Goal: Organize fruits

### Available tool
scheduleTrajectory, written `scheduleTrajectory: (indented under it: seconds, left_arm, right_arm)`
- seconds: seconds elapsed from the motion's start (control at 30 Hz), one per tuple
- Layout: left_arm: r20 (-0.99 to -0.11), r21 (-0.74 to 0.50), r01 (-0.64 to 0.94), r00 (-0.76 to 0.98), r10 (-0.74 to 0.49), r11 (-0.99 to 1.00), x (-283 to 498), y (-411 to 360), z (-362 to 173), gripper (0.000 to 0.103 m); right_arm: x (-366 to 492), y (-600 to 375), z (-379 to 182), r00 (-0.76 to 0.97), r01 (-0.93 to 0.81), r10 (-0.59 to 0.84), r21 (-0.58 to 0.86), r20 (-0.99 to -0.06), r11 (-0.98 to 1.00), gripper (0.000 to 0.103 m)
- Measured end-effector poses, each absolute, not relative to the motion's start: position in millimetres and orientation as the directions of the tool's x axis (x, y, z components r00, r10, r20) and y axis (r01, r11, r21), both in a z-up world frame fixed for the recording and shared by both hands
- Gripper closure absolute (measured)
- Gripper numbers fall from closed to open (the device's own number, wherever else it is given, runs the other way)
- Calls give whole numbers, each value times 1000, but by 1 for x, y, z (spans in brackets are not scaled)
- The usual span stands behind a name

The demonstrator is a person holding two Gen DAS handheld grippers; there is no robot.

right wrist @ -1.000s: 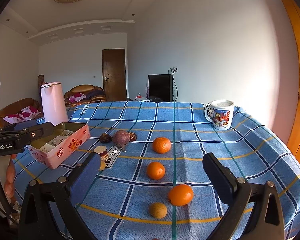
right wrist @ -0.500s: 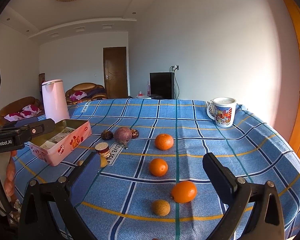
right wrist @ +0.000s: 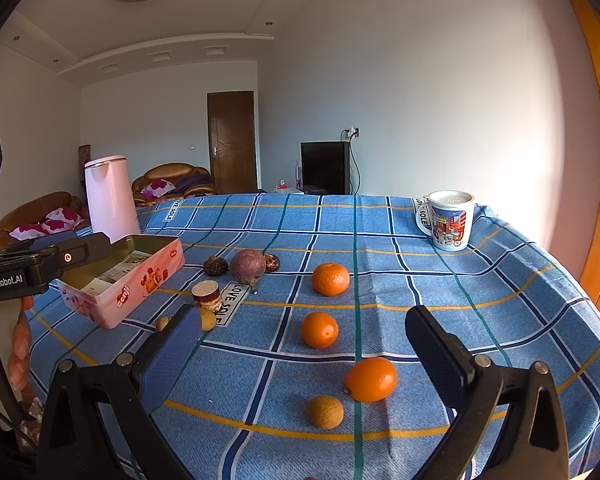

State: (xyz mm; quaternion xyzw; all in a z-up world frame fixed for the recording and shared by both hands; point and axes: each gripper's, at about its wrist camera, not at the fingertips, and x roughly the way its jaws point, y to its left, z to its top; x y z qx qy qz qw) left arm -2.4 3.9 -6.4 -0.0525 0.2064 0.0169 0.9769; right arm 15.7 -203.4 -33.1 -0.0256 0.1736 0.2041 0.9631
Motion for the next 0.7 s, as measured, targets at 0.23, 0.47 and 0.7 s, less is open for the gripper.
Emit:
scheduleTrajectory:
  seconds: [0.23, 0.47, 0.7]
  left_arm:
    - [-408, -97, -56, 913, 11, 994, -2, 4, -6, 0]
    - [-408, -98, -57, 913, 12, 994, -2, 4, -7, 0]
    - [-417, -94, -53, 909, 9, 994, 3, 0, -9, 0]
  right_arm:
    - [16, -202, -35, 853, -406, 387, 21, -350, 914, 1]
    - [17, -203, -35, 852, -405, 387, 23, -352, 914, 1]
    - [19, -207, -36, 858, -389, 371, 22, -356, 921, 1]
